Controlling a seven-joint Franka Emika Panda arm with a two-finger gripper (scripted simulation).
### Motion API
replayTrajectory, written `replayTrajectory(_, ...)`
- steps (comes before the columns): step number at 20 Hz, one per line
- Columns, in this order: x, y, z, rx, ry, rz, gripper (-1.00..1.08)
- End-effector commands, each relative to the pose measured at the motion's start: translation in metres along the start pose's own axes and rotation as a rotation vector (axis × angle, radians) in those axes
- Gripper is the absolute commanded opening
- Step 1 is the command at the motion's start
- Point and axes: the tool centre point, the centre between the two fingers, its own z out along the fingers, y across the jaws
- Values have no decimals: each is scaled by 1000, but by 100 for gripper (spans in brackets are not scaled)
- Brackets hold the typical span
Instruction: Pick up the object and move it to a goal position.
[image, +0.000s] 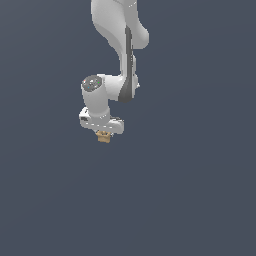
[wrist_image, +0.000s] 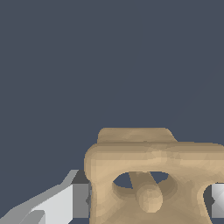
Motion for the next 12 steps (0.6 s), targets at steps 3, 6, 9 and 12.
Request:
replayTrajectory(3,-18,24,-5,0,0,-1,-100)
replayTrajectory(6,-25,34,-7,0,0,-1,-100)
replayTrajectory(9,-29,41,-9,0,0,-1,-100)
replayTrajectory(12,-30,43,-9,0,0,-1,-100)
